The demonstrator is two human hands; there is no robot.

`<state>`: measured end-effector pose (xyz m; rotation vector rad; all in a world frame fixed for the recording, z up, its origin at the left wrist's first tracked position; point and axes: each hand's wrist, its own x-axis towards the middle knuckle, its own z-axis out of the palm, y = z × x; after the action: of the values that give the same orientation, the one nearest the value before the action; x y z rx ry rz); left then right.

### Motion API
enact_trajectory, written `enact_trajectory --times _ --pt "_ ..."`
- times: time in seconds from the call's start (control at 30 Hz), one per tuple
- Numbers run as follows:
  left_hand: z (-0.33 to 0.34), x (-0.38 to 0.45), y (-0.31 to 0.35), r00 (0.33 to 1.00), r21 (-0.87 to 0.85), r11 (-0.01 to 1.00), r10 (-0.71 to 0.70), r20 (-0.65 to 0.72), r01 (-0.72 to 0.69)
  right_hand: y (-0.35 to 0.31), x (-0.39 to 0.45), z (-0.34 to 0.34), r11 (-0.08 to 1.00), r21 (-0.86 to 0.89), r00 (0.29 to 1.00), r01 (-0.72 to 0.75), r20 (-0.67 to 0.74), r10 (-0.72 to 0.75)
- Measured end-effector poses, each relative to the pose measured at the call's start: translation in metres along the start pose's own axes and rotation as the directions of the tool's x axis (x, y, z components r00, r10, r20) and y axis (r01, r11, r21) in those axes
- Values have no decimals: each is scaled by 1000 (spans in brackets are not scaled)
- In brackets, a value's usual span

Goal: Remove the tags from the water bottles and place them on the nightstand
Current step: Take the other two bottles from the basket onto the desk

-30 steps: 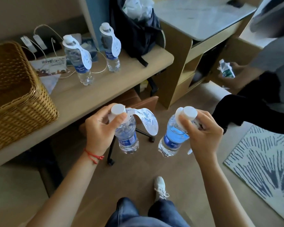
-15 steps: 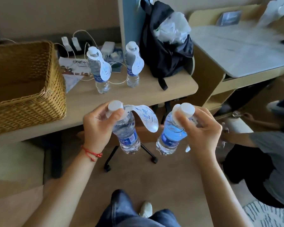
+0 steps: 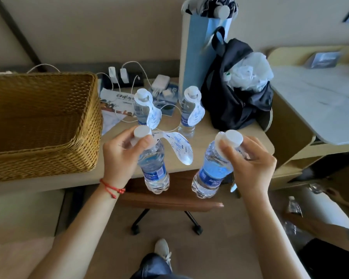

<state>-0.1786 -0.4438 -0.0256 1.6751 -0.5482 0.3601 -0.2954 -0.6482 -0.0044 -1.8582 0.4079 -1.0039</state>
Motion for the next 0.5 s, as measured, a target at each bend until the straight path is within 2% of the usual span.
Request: enact_trajectory --times 0.13,0.5 --pt "-7 27 -21 1000 57 998 26 8 -26 10 24 30 999 29 999 -27 28 26" --pt "-19 59 -79 999 142 990 -13 -48 20 47 58 99 991 93 988 -98 126 86"
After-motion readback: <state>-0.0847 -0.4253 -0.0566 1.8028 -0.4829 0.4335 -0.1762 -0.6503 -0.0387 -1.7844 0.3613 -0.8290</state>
